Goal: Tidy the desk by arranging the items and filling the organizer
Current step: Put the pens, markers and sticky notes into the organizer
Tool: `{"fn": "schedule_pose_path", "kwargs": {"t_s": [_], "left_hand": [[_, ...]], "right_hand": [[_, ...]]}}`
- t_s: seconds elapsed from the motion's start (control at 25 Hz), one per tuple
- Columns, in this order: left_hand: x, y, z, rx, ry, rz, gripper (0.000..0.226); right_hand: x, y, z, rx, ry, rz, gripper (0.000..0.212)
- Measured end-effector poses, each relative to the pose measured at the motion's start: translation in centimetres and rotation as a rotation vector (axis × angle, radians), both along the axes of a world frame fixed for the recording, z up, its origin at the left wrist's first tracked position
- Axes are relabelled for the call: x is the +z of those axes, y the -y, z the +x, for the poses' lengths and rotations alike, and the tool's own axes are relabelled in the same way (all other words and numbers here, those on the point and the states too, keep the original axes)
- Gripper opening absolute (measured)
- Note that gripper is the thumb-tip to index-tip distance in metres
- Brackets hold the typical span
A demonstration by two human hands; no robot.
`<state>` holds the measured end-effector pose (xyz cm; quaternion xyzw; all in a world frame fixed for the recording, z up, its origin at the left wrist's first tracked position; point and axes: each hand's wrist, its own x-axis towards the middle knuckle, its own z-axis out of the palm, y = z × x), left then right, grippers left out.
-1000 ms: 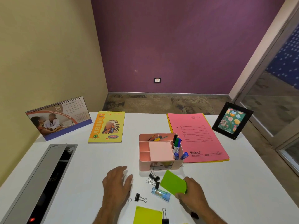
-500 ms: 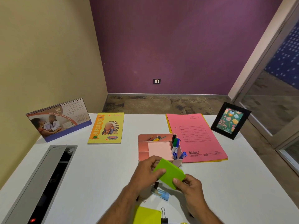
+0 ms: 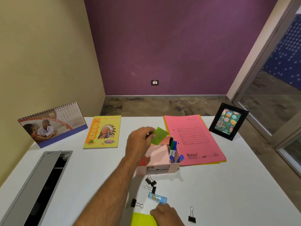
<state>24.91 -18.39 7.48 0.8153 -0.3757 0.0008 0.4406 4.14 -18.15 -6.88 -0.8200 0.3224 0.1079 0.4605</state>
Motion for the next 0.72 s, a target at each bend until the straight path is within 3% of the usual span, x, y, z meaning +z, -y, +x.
{"fn": "schedule_pose_path", "kwargs": {"t_s": [0.04,0.08,0.12,0.2,0.24,0.36,0.4,0.48,0.52,0.56,0.6,0.64,0.72], "left_hand": [[0.4,0.7,0.2,0.004,0.053,0.028,0.022],[0.7,1.4,0.3,-0.003,0.089,0.073,0.026],[1.0,2.0,0.3,-0.015,0.112,0.134,0.030],[1.0,3.0,0.2,-0.043,0.135,0.264,0.037],[0.7,3.4,0.1,-0.055,0.134,0.318,0.039],[-0.2,4.4,-0.1,-0.060,0.084,0.411,0.045],[-0.5,4.6,-0.1,-0.060,0.067,0.433,0.046],[-0.8,5.1,-0.1,-0.077,0.050,0.474,0.047],[-0.9,5.4,-0.1,-0.092,0.048,0.502,0.048],[-1.0,5.6,-0.2,-0.098,0.045,0.524,0.049],[-1.1,5.6,-0.3,-0.095,0.031,0.531,0.052],[-1.3,5.7,-0.4,-0.090,0.000,0.521,0.055],[-1.7,5.3,-0.6,-0.102,-0.073,0.471,0.059]], "right_hand": [[-0.7,-0.1,0.2,0.159,-0.021,-0.195,0.028],[-0.9,0.0,-0.2,0.255,-0.187,-0.294,0.034],[-2.3,-0.2,0.0,0.271,-0.211,-0.408,0.037],[-2.7,-0.1,0.1,0.318,-0.145,-0.441,0.034],[-1.7,-0.2,0.0,0.403,-0.207,-0.419,0.029],[0.0,0.0,0.9,0.440,-0.179,-0.614,0.021],[0.7,-0.1,0.7,0.469,-0.319,-0.462,0.024],[-0.9,0.2,0.9,0.381,-0.267,-0.398,0.035],[-1.2,-0.2,1.0,0.375,-0.342,-0.324,0.035],[-0.6,-0.7,0.8,0.376,-0.268,-0.332,0.032],[0.1,-0.9,0.9,0.250,-0.125,-0.378,0.032],[-0.2,-0.6,1.0,0.093,-0.109,-0.354,0.036],[-0.6,0.5,-0.2,-0.079,-0.134,-0.023,0.058]]}}
